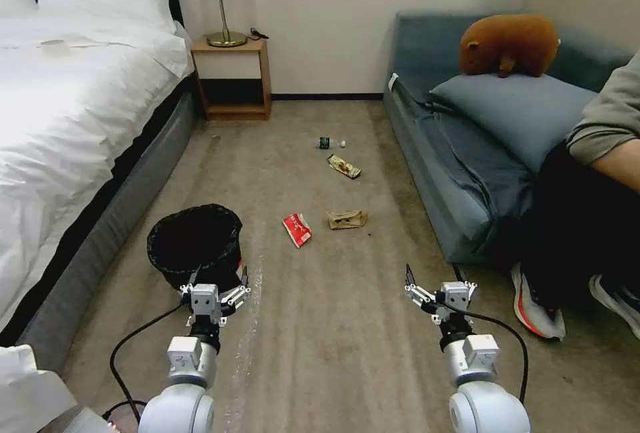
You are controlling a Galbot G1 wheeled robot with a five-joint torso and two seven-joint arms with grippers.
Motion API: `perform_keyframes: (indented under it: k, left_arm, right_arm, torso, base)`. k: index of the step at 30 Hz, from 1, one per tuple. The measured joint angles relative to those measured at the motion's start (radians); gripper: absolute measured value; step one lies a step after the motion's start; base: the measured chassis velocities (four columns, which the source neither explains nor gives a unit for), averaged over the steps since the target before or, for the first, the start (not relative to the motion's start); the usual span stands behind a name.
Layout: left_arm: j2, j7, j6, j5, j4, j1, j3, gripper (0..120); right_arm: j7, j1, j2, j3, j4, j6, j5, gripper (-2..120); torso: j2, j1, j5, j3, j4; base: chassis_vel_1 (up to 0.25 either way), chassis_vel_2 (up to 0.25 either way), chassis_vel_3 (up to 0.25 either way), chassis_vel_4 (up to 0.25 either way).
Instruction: Pick up the trash bin, then pick up the garbage on the floor and place it into the trash bin.
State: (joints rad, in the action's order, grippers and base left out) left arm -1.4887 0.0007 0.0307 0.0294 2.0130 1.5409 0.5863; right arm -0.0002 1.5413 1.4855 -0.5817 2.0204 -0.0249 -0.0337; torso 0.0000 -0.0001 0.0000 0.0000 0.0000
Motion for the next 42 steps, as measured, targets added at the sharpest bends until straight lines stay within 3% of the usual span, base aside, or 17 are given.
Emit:
perform_keyframes:
  k: [2, 3, 4, 6, 7, 8, 9, 10, 11, 15, 17, 23, 25, 27, 34, 37, 42]
  left_arm:
    - [0.031, 0.000, 0.074, 0.071, 0.038, -0.026, 0.093, 100]
    - [0.031, 0.000, 0.074, 0.071, 0.038, -0.026, 0.093, 100]
    - [0.050, 0.000, 0.122, 0.117, 0.062, -0.042, 0.152, 100]
    - [0.068, -0.001, 0.168, 0.161, 0.084, -0.057, 0.207, 100]
    - [0.068, -0.001, 0.168, 0.161, 0.084, -0.057, 0.207, 100]
    - [0.092, 0.000, 0.228, 0.219, 0.114, -0.078, 0.281, 100]
    - [0.092, 0.000, 0.228, 0.219, 0.114, -0.078, 0.281, 100]
    - [0.106, -0.001, 0.261, 0.251, 0.131, -0.089, 0.323, 100]
    - [0.120, -0.002, 0.297, 0.284, 0.149, -0.101, 0.366, 100]
    - [0.124, -0.001, 0.312, 0.297, 0.154, -0.105, 0.379, 100]
    - [0.125, -0.001, 0.312, 0.297, 0.155, -0.106, 0.380, 100]
    - [0.125, 0.016, 0.334, 0.317, 0.161, -0.102, 0.382, 100]
    - [0.126, 0.055, 0.376, 0.350, 0.170, -0.090, 0.375, 100]
    - [0.127, 0.156, 0.479, 0.431, 0.190, -0.056, 0.351, 100]
    - [0.127, 0.174, 0.498, 0.446, 0.194, -0.050, 0.347, 100]
    - [0.127, 0.173, 0.503, 0.451, 0.194, -0.050, 0.346, 100]
    - [0.123, 0.109, 0.514, 0.481, 0.187, -0.057, 0.344, 100]
  right_arm:
    - [0.003, -0.024, -0.038, -0.082, 0.056, -0.064, -0.086, 100]
    - [0.003, -0.024, -0.038, -0.082, 0.056, -0.064, -0.086, 100]
    - [0.006, -0.040, -0.062, -0.137, 0.093, -0.106, -0.144, 100]
    - [0.009, -0.056, -0.087, -0.190, 0.130, -0.149, -0.202, 100]
    - [0.009, -0.056, -0.087, -0.190, 0.130, -0.149, -0.202, 100]
    - [0.012, -0.076, -0.118, -0.257, 0.176, -0.201, -0.272, 100]
    - [0.012, -0.076, -0.118, -0.257, 0.176, -0.201, -0.272, 100]
    - [0.013, -0.079, -0.125, -0.274, 0.184, -0.203, -0.279, 100]
    - [0.006, -0.080, -0.131, -0.277, 0.187, -0.214, -0.302, 100]
    - [-0.025, -0.090, -0.151, -0.281, 0.203, -0.236, -0.379, 100]
    - [-0.043, -0.094, -0.162, -0.281, 0.209, -0.248, -0.422, 100]
    - [-0.108, -0.110, -0.200, -0.282, 0.232, -0.292, -0.578, 100]
    - [-0.125, -0.114, -0.210, -0.283, 0.240, -0.303, -0.618, 100]
    - [-0.137, -0.116, -0.217, -0.284, 0.243, -0.312, -0.646, 100]
    - [-0.143, -0.119, -0.220, -0.277, 0.240, -0.307, -0.639, 100]
    - [-0.161, -0.129, -0.222, -0.234, 0.203, -0.257, -0.560, 100]
    - [-0.186, -0.145, -0.224, -0.161, 0.144, -0.178, -0.436, 100]
  torso:
    - [0.000, 0.000, 0.0000, 0.000, 0.0001]
    - [0.000, 0.000, 0.0000, 0.000, 0.0001]
    - [0.000, 0.000, 0.0000, 0.000, 0.0001]
    - [0.000, 0.000, 0.0000, 0.000, 0.0000]
    - [0.000, 0.000, 0.0000, 0.000, 0.0000]
    - [0.000, 0.000, 0.0000, 0.000, 0.0000]
    - [0.000, 0.000, 0.0000, 0.000, 0.0000]
    - [0.000, 0.000, -0.0013, 0.000, 0.0001]
    - [0.000, 0.000, 0.0015, 0.000, -0.0002]
    - [0.000, 0.000, -0.0015, 0.000, 0.0002]
    - [0.000, 0.000, 0.0006, 0.000, 0.0000]
    - [0.000, 0.000, 0.0002, 0.000, 0.0000]
    - [0.000, 0.000, 0.0001, 0.000, 0.0002]
    - [0.000, 0.000, -0.0001, 0.000, 0.0001]
    - [0.000, 0.000, 0.0000, 0.000, 0.0000]
    - [0.000, 0.000, 0.0003, 0.000, 0.0000]
    - [0.000, 0.000, 0.0001, 0.000, 0.0003]
  base:
    - [0.000, 0.000, 0.000, 0.000]
    - [0.000, 0.000, 0.000, 0.000]
    - [0.000, 0.000, 0.000, 0.000]
    - [0.000, 0.000, 0.000, 0.000]
    - [0.000, 0.000, 0.000, 0.000]
    - [0.000, 0.000, 0.000, 0.000]
    - [0.000, 0.000, 0.000, 0.000]
    - [0.000, 0.000, 0.000, 0.000]
    - [0.000, 0.000, 0.000, 0.000]
    - [0.000, 0.000, 0.000, 0.000]
    - [0.000, 0.000, 0.000, 0.000]
    - [0.000, 0.000, 0.000, 0.000]
    - [0.000, 0.000, 0.000, 0.000]
    - [0.000, 0.000, 0.000, 0.000]
    - [0.000, 0.000, 0.000, 0.000]
    - [0.000, 0.000, 0.000, 0.000]
    - [0.000, 0.000, 0.000, 0.000]
